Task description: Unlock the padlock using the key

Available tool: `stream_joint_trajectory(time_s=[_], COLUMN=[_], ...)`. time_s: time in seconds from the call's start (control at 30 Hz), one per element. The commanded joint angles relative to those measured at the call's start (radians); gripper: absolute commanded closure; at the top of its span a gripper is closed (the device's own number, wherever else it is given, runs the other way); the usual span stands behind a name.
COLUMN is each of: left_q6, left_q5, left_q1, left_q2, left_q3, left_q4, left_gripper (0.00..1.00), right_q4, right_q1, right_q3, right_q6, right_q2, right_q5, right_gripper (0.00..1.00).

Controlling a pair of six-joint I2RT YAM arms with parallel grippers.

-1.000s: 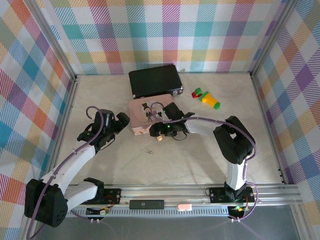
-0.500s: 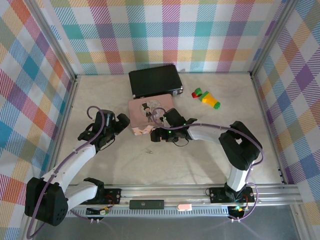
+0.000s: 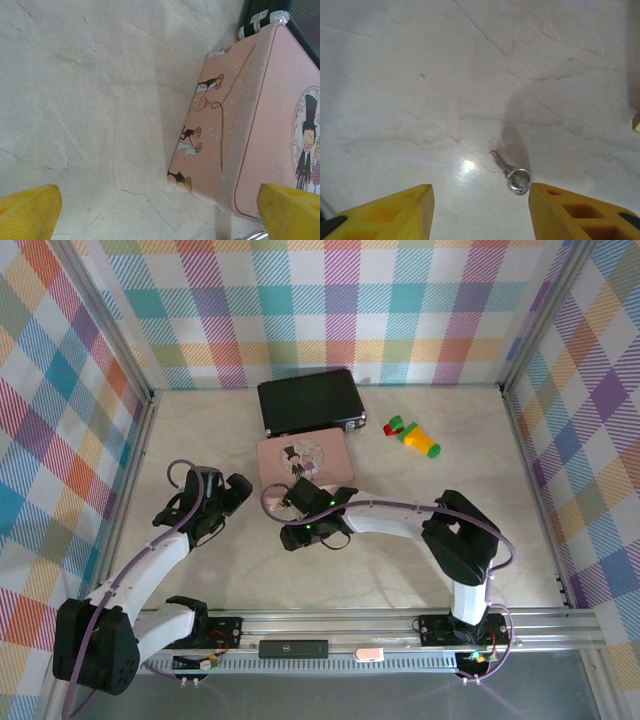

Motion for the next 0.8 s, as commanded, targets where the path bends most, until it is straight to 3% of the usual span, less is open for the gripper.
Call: stream_joint_trajectory(time_s=[0.0, 0.47, 0.77], left_q6=[-0.006, -0.009, 0.008], left_q5=[0.017, 0.032, 0.028], left_q1=[0.012, 0.014, 0.013], left_q2=[-0.024, 0.016, 0.028], left_q3=[-0.006, 0.029, 0.053], left_q4=[-0.022, -0.025, -0.043], left_gripper=[0.00, 0.01, 0.00], right_q4=[-0.063, -0.053, -0.076], right_q1=[-0.003, 0.009, 0.008], right_q3=[0.030, 0.036, 0.050], right_q6=[-0.015, -0.029, 0.015], right_q2=[0.030, 0.108, 0.152], right_q5=[0.044, 0.008, 0.053], right_gripper=[0.49, 0.56, 0.71])
